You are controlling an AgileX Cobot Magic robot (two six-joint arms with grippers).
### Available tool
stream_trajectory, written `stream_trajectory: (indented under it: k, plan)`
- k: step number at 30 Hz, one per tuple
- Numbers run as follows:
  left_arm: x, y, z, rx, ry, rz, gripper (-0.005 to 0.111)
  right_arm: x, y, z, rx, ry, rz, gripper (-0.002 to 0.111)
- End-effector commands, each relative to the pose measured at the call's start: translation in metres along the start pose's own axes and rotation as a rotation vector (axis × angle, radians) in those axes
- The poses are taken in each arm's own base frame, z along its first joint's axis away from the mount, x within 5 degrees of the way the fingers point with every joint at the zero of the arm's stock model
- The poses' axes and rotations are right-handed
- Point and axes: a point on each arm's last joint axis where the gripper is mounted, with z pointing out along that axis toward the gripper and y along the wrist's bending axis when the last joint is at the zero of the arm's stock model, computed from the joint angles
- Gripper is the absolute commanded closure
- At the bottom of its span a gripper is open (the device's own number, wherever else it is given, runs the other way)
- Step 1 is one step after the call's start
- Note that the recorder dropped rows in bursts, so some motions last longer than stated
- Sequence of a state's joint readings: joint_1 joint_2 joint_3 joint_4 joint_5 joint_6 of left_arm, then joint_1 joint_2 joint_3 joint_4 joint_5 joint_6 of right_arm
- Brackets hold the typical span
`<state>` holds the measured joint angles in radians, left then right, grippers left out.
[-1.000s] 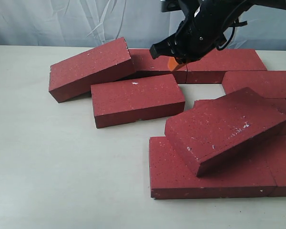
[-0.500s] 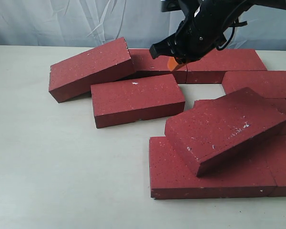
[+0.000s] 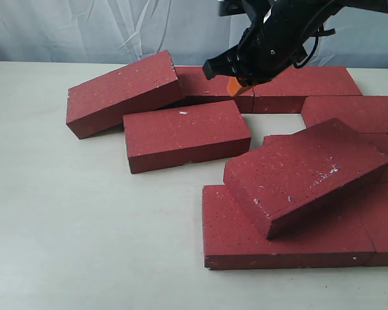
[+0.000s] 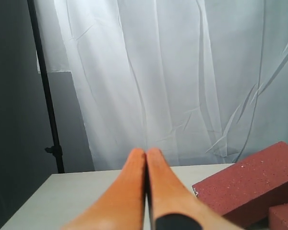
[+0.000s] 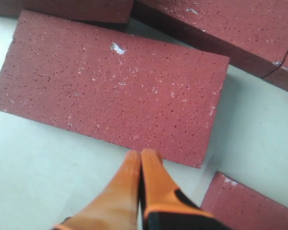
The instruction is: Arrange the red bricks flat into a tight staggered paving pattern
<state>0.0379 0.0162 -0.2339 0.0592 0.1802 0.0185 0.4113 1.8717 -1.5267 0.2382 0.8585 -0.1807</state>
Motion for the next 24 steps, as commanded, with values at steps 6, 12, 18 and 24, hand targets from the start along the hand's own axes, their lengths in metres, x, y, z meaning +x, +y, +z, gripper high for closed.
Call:
stream_trajectory:
  k: [6,12,18,24]
  plan:
    - [0.012,-0.002,0.016,0.022,0.335,-0.055,0.107,-0.002,0.0,-0.005,0.003,-0.013,-0.003,0.109]
    - [0.016,-0.002,0.038,0.028,0.591,-0.074,0.107,-0.002,0.0,-0.005,0.003,-0.013,-0.003,0.109]
    - [0.028,-0.003,0.067,0.022,0.904,-0.101,0.107,-0.002,0.0,-0.005,0.003,-0.015,-0.003,0.109]
    - [0.041,-0.009,0.095,0.034,1.007,-0.175,0.107,-0.002,0.0,-0.005,0.003,-0.015,-0.003,0.109]
